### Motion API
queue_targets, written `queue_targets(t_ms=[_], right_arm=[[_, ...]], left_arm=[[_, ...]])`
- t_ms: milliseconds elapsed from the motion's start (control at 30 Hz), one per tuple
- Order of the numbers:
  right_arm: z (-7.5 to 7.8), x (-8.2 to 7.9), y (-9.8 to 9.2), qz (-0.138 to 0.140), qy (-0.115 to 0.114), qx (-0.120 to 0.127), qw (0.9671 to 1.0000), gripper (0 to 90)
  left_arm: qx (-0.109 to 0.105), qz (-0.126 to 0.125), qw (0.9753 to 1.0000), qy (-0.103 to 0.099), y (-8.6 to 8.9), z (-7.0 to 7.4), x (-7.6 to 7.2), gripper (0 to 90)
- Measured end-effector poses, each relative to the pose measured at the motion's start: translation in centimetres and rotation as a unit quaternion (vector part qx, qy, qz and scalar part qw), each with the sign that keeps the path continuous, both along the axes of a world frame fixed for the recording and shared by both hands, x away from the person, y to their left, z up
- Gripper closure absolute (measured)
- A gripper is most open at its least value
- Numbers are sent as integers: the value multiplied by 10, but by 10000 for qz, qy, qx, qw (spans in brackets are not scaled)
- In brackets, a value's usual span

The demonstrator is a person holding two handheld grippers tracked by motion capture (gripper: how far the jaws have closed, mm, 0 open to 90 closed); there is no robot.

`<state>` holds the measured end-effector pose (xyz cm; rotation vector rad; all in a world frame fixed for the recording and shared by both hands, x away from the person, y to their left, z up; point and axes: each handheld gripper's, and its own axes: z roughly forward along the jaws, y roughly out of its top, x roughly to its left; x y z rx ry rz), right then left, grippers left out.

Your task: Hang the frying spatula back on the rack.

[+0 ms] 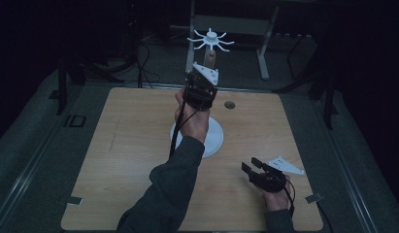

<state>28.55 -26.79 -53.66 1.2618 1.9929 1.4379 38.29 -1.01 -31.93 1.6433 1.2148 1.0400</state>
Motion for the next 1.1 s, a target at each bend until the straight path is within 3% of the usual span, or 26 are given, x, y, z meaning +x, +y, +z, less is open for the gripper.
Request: queue_targets(t_ms=[100,400,800,967,1100], right_arm=[[0,0,0,-8,4,3,10000,468],[0,0,0,-8,12,-8,10000,467],[-1,0,1,-9,24,-48,10000,467],[-2,0,-1,-33,16,-67,10000,467],[-2,1,-2,-94,44,-108,9999,461]], left_arm=[[-70,-156,9999,25,1,0,1,641],[-172,-313,9994,45,7,-2,1,568],[-377,-403,9983,-175,11,-4,-8,402],[-463,-636,9969,-95,11,-4,-13,394],[-634,-897,9940,5,12,-4,-17,394]])
